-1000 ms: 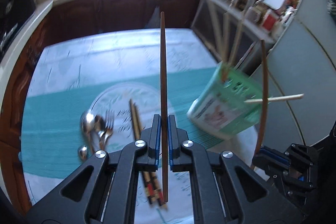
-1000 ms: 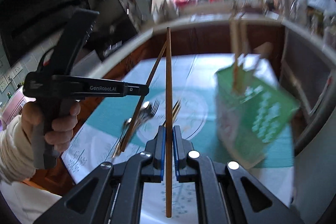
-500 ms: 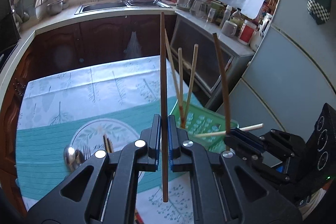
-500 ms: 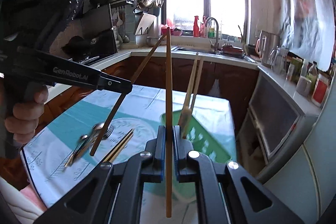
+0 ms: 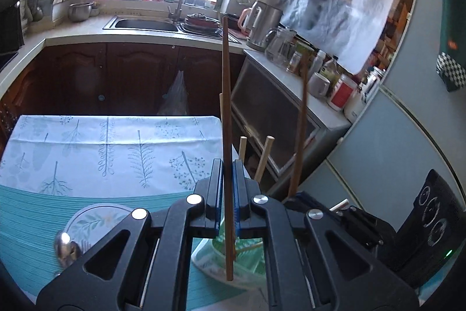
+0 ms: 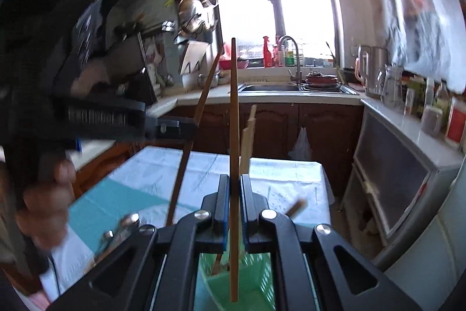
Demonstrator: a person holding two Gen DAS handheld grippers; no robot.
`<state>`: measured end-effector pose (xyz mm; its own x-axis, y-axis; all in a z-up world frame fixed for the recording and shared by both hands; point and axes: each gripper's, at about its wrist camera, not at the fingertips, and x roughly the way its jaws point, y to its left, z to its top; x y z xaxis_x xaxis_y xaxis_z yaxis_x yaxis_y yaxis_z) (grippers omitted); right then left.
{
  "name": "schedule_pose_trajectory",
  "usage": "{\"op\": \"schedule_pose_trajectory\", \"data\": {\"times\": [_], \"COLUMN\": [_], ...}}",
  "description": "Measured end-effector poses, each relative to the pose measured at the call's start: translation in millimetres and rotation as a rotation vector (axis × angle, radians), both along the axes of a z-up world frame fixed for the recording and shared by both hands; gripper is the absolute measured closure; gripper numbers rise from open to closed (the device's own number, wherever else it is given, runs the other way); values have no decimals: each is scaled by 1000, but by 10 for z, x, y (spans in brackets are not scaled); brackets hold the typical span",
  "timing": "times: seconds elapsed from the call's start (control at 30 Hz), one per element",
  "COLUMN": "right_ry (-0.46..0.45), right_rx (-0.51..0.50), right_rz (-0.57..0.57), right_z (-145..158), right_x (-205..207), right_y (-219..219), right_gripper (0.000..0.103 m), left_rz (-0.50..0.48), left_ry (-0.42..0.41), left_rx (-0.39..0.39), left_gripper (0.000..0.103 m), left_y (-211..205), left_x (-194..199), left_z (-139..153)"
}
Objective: Organize utensils
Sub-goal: 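Lift both chopsticks and carry them over the green holder, then release both chopsticks into the green holder by opening both grippers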
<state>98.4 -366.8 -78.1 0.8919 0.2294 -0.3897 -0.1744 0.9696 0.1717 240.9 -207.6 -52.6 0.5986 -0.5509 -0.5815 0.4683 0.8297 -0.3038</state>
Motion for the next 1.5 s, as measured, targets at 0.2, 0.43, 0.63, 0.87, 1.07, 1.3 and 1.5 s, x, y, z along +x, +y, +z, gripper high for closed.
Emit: {"op": "schedule_pose_trajectory", "data": {"times": [0.2, 0.43, 0.63, 0.87, 1.07, 1.3, 1.5], "right_ry": [-19, -43, -74, -107, -120, -87, 20], "right_rx": [98, 137, 135, 101, 46, -31, -22], "right_rz": [-50, -85, -114, -127, -125, -82, -46], "right_z": [-35, -111, -85, -93, -155, -359, -475], "right_x": [139, 136, 92, 74, 96, 47, -20], "right_y": [-69, -21, 3, 98, 184, 310, 312], "right_gripper": [97, 97, 97, 97, 97, 97, 96], "left_rz": [37, 47, 49, 76, 79, 52, -30], "left_ry": [6, -13, -44, -78, -99, -73, -41], "left_rx": [-50, -70, -90, -132, -155, -136, -80], "left_gripper": [99, 99, 99, 99, 99, 99, 98], "left_y": [-51, -61, -43, 8, 33, 86, 94], "left_x": [145, 194, 156, 178, 222, 223, 101], "left_z": [-216, -358, -332, -339, -452, -676, -886]}}
